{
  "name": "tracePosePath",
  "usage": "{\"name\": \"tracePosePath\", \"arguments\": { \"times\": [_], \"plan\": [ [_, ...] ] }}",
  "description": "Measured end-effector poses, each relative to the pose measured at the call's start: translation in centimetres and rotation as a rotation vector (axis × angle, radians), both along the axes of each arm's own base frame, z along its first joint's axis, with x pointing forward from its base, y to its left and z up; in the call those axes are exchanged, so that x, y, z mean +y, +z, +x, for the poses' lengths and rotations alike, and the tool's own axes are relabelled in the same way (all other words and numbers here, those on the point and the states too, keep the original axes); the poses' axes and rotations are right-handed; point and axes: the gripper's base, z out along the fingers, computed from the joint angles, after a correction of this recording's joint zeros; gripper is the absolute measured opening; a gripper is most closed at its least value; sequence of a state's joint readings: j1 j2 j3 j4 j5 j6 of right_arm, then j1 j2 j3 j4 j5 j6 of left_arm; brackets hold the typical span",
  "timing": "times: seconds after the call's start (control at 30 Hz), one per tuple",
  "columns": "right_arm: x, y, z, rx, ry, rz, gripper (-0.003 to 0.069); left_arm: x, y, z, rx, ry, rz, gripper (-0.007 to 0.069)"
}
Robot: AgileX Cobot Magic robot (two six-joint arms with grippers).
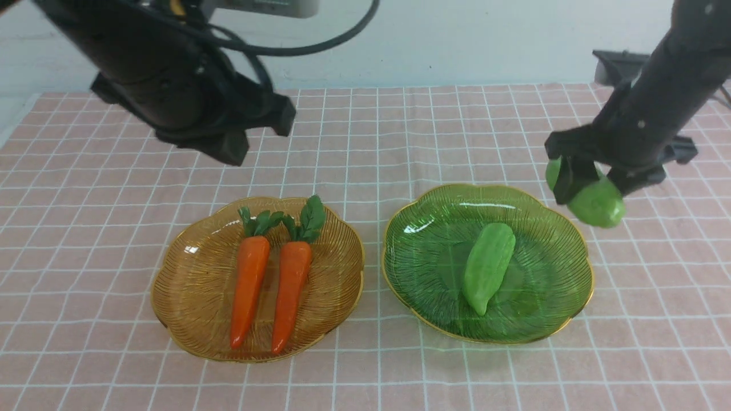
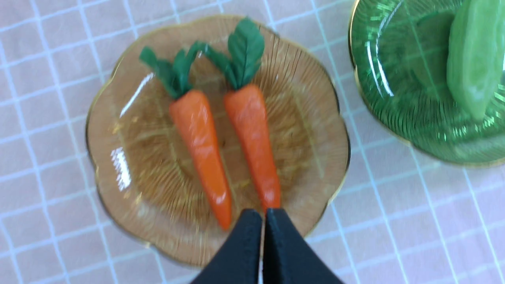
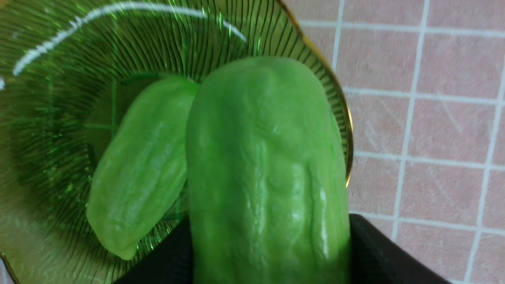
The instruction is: Put different types of vegetables on the plate.
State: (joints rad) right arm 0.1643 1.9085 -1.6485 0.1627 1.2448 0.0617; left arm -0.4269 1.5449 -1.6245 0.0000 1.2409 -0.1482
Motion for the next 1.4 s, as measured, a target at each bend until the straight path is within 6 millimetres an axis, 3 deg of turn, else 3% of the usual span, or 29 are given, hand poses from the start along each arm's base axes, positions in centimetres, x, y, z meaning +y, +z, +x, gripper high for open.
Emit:
{"name": "tracePosePath", "arguments": {
  "times": [0.07, 0.1, 0.17, 0.27, 0.3, 0.33, 0.37, 0.4, 0.6, 0.7, 0.8, 0.87, 0.93, 0.97, 1.0, 1.07, 1.1, 1.13, 1.2, 1.33, 1.4],
  "plan": [
    [0.0, -0.7, -0.3, 0.023, -0.002, 0.003, 0.0400, 0.4, 0.3, -0.8, -0.007, 0.001, 0.003, -0.0003],
    [0.1, -1.8, -0.6, 0.048, -0.009, 0.012, 0.0400, 1.5, 0.6, -3.1, -0.010, 0.000, 0.002, -0.0003],
    [0.1, -2.8, -0.9, 0.062, -0.018, 0.025, 0.0400, 2.3, 0.5, -5.0, -0.008, -0.001, -0.003, -0.0003],
    [0.3, -3.8, -1.1, 0.087, -0.032, 0.048, 0.0405, 3.2, 0.1, -7.4, 0.001, -0.004, -0.018, -0.0003],
    [0.3, -3.9, -1.1, 0.088, -0.032, 0.050, 0.0407, 3.2, 0.1, -7.4, 0.001, -0.004, -0.018, -0.0003],
    [0.4, -4.7, -0.9, 0.105, -0.040, 0.057, 0.0437, 3.8, -0.2, -9.1, 0.004, -0.006, -0.032, -0.0003],
    [0.4, -4.8, -0.9, 0.110, -0.042, 0.057, 0.0452, 3.9, -0.2, -9.3, 0.004, -0.007, -0.033, -0.0003],
    [0.5, -5.6, -0.8, 0.129, -0.047, 0.056, 0.0503, 4.8, -0.7, -11.5, -0.017, -0.010, -0.057, -0.0003],
    [0.5, -6.0, -0.7, 0.152, -0.050, 0.057, 0.0576, 6.4, -1.7, -15.2, -0.073, -0.012, -0.088, -0.0003],
    [0.9, -3.7, -0.2, 0.109, -0.001, 0.089, 0.0563, 7.2, -2.7, -17.0, -0.080, -0.013, -0.095, -0.0003],
    [1.0, 2.0, -1.6, -0.039, 0.035, 0.145, 0.0453, 7.8, -3.1, -18.2, -0.099, -0.009, -0.106, -0.0003],
    [0.7, 6.6, -4.0, -0.155, 0.048, 0.175, 0.0351, 8.0, -3.1, -18.7, -0.123, -0.007, -0.119, -0.0003],
    [0.1, 12.2, -8.2, -0.311, 0.072, 0.195, 0.0209, 8.2, -2.9, -19.2, -0.174, -0.001, -0.147, -0.0003],
    [-0.2, 13.8, -9.8, -0.359, 0.080, 0.197, 0.0166, 8.3, -2.6, -19.3, -0.205, -0.001, -0.161, -0.0003],
    [-0.8, 16.5, -13.2, -0.454, 0.096, 0.201, 0.0083, 8.3, -2.2, -19.4, -0.252, 0.000, -0.183, -0.0003],
    [-1.9, 19.1, -18.6, -0.603, 0.117, 0.190, 0.0012, 8.3, -1.7, -19.3, -0.321, 0.002, -0.215, -0.0003],
    [-2.2, 19.3, -19.8, -0.652, 0.116, 0.184, 0.0004, 8.3, -1.6, -19.2, -0.348, 0.002, -0.228, -0.0003],
    [-2.7, 20.2, -22.4, -0.765, 0.108, 0.186, -0.0005, 8.2, -1.5, -19.1, -0.372, 0.003, -0.239, -0.0003],
    [-3.7, 20.1, -27.0, -0.945, 0.083, 0.194, -0.0013, 8.1, -1.5, -18.7, -0.416, 0.005, -0.260, -0.0003],
    [-5.7, 15.9, -34.4, -1.321, 0.015, 0.206, -0.0014, 7.8, -2.4, -18.1, -0.453, 0.009, -0.278, -0.0003],
    [-6.2, 12.6, -36.0, -1.432, -0.023, 0.213, -0.0014, 7.7, -2.9, -17.9, -0.456, 0.011, -0.279, -0.0003]
  ]
}}
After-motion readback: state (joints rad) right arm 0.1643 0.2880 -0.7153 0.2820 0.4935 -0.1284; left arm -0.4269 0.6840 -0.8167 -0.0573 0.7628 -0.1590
